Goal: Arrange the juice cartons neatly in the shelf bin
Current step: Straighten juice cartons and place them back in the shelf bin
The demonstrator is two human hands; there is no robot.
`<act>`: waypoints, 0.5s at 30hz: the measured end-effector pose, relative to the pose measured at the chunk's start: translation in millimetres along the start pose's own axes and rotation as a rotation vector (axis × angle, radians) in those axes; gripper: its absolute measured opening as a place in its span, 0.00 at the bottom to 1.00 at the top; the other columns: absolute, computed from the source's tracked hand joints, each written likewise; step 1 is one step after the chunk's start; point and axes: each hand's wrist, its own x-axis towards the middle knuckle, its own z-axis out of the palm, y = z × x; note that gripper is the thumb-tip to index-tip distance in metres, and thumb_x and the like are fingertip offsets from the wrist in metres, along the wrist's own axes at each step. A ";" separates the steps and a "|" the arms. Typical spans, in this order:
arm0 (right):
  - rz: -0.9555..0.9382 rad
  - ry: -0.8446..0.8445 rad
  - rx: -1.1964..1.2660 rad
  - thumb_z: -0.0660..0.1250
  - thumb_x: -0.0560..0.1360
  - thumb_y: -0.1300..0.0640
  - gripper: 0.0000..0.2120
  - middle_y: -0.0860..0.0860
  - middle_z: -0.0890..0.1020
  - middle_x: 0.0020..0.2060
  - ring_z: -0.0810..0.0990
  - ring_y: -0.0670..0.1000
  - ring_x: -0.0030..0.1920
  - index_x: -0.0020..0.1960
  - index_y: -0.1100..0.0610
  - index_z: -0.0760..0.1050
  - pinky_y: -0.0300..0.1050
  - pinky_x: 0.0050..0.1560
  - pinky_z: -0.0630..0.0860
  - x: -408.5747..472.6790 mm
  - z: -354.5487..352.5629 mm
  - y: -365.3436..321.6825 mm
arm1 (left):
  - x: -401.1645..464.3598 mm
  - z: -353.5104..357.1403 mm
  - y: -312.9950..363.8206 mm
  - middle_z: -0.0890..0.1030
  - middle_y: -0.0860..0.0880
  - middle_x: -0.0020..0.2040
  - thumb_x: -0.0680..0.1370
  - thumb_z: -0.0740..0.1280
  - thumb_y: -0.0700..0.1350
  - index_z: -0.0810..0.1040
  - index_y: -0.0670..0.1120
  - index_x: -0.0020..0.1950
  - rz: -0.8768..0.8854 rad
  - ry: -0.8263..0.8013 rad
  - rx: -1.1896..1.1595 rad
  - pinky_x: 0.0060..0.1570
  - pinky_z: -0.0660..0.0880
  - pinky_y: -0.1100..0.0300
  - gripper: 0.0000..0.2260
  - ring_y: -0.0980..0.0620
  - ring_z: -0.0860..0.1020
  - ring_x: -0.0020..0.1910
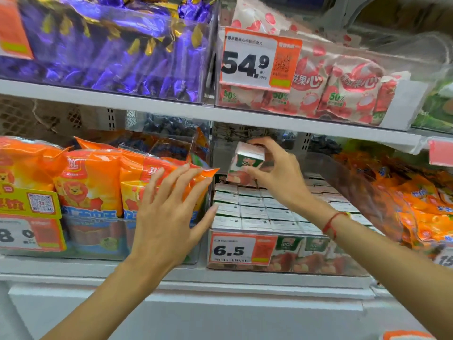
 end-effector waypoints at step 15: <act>0.214 -0.262 0.252 0.72 0.74 0.55 0.16 0.43 0.79 0.51 0.79 0.43 0.51 0.61 0.49 0.76 0.25 0.43 0.73 51.0 40.7 44.7 | 1.1 3.2 2.5 0.76 0.46 0.66 0.77 0.62 0.56 0.76 0.47 0.65 -0.022 0.030 -0.010 0.73 0.56 0.46 0.20 0.46 0.66 0.70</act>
